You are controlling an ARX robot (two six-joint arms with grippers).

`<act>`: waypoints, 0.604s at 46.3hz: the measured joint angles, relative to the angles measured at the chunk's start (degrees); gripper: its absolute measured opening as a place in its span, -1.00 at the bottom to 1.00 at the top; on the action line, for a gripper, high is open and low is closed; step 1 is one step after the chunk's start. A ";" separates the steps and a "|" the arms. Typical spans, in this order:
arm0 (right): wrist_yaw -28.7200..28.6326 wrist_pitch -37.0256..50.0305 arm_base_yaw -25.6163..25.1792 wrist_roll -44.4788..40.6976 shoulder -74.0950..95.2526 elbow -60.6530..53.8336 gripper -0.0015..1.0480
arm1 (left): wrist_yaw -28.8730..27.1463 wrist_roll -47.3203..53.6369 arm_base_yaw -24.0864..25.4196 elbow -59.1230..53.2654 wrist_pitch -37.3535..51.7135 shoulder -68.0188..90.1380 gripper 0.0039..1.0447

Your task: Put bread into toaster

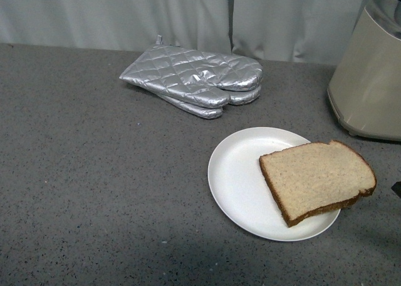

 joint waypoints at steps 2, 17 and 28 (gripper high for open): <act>0.20 1.86 0.35 0.81 1.70 0.39 0.82 | 0.00 0.00 0.00 0.00 0.00 0.00 0.88; 1.05 8.76 2.99 6.34 13.66 5.70 0.82 | 0.00 0.00 0.00 0.00 0.00 0.00 0.88; 1.25 8.04 3.48 7.28 16.94 9.88 0.82 | 0.00 0.00 0.00 0.00 0.00 0.00 0.88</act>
